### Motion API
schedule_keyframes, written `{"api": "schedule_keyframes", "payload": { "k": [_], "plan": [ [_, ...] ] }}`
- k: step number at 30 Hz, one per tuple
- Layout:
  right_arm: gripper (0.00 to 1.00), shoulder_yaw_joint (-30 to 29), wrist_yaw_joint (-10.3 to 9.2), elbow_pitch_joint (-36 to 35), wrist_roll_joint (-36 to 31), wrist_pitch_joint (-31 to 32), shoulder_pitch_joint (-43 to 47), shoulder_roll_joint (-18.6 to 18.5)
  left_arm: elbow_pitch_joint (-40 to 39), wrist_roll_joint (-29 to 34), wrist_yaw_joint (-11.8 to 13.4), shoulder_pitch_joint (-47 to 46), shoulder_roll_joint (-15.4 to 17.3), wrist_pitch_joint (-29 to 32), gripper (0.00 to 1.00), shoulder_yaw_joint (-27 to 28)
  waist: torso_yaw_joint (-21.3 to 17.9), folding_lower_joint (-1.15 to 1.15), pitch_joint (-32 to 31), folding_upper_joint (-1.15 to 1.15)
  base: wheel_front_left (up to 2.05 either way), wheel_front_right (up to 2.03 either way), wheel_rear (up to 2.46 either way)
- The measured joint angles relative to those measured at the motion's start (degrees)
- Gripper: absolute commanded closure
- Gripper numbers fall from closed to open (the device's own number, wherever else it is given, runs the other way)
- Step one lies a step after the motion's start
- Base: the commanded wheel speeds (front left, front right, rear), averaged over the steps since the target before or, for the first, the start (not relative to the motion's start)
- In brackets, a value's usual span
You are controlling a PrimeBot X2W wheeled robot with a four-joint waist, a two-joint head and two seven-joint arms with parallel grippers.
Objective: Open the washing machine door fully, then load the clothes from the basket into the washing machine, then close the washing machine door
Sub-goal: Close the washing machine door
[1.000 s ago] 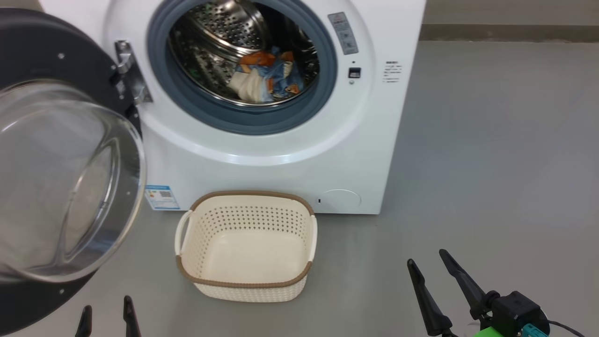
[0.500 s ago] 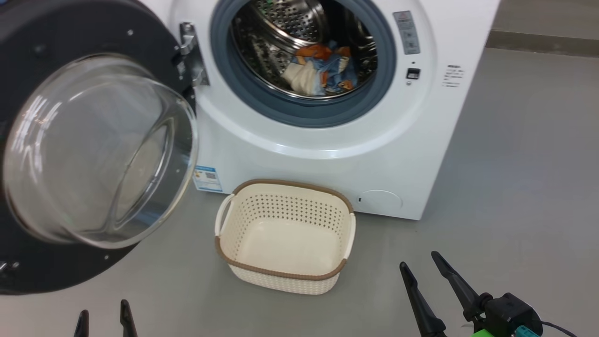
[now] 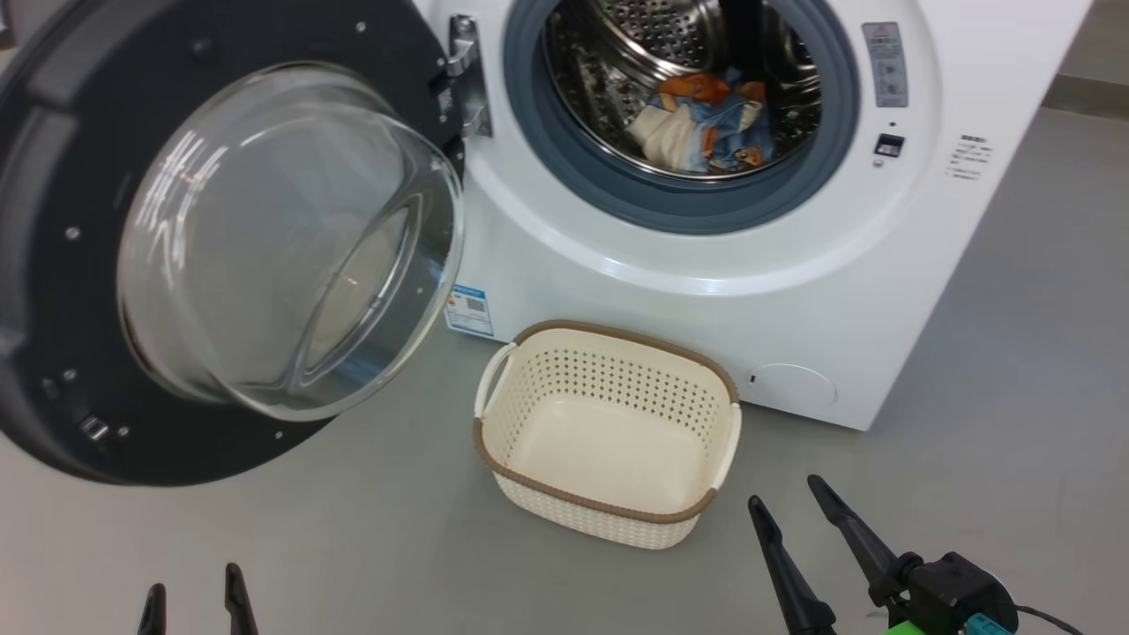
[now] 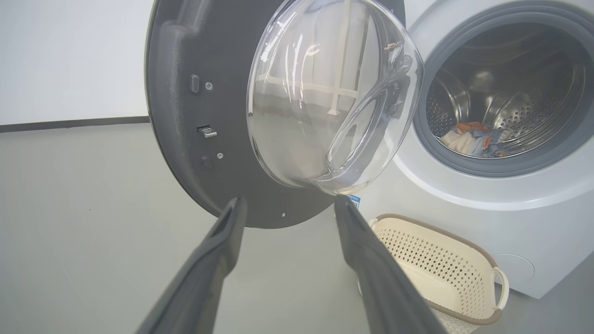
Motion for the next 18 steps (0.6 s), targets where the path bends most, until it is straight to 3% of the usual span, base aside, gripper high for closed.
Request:
{"api": "schedule_keyframes", "payload": {
  "k": [18],
  "plan": [
    [0.0,1.0,0.0,0.2,0.0,0.0,0.0,-0.4,0.1,-0.4,-0.4,0.0,-1.0,0.0,0.0,0.5,5.1,0.0,1.6,0.0,0.0,0.0,0.0]
  ]
}}
